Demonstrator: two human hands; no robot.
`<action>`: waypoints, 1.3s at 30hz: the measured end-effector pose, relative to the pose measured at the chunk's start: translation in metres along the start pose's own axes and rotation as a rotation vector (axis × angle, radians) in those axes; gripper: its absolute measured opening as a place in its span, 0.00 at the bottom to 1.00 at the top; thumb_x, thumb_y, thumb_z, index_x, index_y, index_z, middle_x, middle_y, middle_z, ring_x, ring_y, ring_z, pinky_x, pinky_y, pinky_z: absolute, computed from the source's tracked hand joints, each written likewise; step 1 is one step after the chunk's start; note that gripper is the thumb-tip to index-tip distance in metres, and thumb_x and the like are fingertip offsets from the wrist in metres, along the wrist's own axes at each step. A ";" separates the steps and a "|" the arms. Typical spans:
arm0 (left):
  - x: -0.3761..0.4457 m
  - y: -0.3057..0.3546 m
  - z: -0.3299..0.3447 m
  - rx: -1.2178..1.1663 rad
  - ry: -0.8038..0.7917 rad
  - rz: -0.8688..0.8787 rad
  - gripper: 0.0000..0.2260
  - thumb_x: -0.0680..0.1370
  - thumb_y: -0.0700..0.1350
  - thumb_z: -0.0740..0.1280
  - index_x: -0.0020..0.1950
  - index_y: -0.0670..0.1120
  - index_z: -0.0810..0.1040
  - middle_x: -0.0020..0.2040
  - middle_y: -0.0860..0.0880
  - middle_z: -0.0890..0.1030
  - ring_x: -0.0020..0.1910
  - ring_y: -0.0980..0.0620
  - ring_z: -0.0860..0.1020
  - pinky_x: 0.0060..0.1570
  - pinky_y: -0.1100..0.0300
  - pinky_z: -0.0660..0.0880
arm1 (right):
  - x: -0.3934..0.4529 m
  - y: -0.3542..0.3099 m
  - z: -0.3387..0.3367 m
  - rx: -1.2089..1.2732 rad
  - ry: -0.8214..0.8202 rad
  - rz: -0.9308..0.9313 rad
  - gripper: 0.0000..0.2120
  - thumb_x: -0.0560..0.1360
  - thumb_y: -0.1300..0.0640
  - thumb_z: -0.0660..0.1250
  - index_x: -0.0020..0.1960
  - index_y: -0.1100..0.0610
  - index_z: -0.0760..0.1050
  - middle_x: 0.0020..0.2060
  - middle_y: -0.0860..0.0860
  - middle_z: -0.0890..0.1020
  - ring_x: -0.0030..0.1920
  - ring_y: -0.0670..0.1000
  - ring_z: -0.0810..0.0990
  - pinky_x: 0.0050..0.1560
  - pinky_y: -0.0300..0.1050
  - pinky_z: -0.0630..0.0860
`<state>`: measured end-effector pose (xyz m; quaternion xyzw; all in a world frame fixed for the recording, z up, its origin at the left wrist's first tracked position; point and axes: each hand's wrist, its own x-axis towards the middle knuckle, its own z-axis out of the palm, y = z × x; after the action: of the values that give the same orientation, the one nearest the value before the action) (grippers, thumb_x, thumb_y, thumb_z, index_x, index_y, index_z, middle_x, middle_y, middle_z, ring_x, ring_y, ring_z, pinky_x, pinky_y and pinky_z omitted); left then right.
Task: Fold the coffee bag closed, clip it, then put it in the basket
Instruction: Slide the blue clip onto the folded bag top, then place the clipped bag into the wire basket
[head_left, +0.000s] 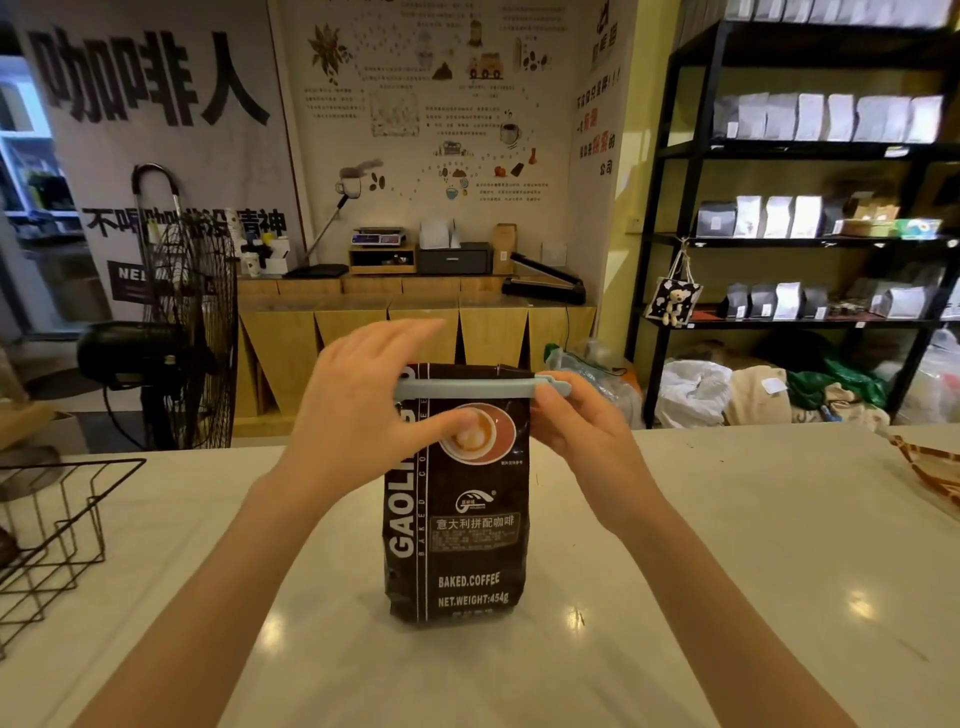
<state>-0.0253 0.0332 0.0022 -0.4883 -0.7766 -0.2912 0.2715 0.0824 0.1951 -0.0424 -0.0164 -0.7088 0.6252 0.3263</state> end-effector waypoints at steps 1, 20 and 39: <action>-0.008 -0.005 0.000 -0.175 -0.019 -0.146 0.40 0.62 0.64 0.69 0.70 0.53 0.60 0.66 0.54 0.70 0.64 0.54 0.67 0.63 0.53 0.62 | 0.000 0.002 0.000 0.045 -0.033 0.039 0.09 0.75 0.54 0.61 0.54 0.51 0.74 0.49 0.49 0.82 0.53 0.48 0.81 0.53 0.40 0.78; -0.095 -0.023 0.056 -1.015 -0.191 -0.765 0.33 0.66 0.41 0.73 0.68 0.53 0.65 0.55 0.56 0.78 0.52 0.56 0.78 0.41 0.66 0.77 | -0.026 0.047 0.030 -0.010 -0.092 0.222 0.14 0.76 0.52 0.60 0.62 0.47 0.71 0.51 0.46 0.82 0.47 0.42 0.83 0.40 0.35 0.79; -0.180 -0.074 -0.168 -0.499 0.632 -0.870 0.31 0.61 0.54 0.69 0.64 0.56 0.68 0.50 0.57 0.80 0.46 0.58 0.81 0.37 0.65 0.79 | 0.011 -0.035 0.287 0.280 -0.598 0.222 0.13 0.74 0.50 0.63 0.58 0.50 0.69 0.44 0.45 0.78 0.40 0.41 0.78 0.31 0.31 0.73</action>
<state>-0.0023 -0.2212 -0.0244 -0.0638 -0.6949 -0.6809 0.2224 -0.0515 -0.0586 -0.0078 0.1354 -0.6742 0.7253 0.0334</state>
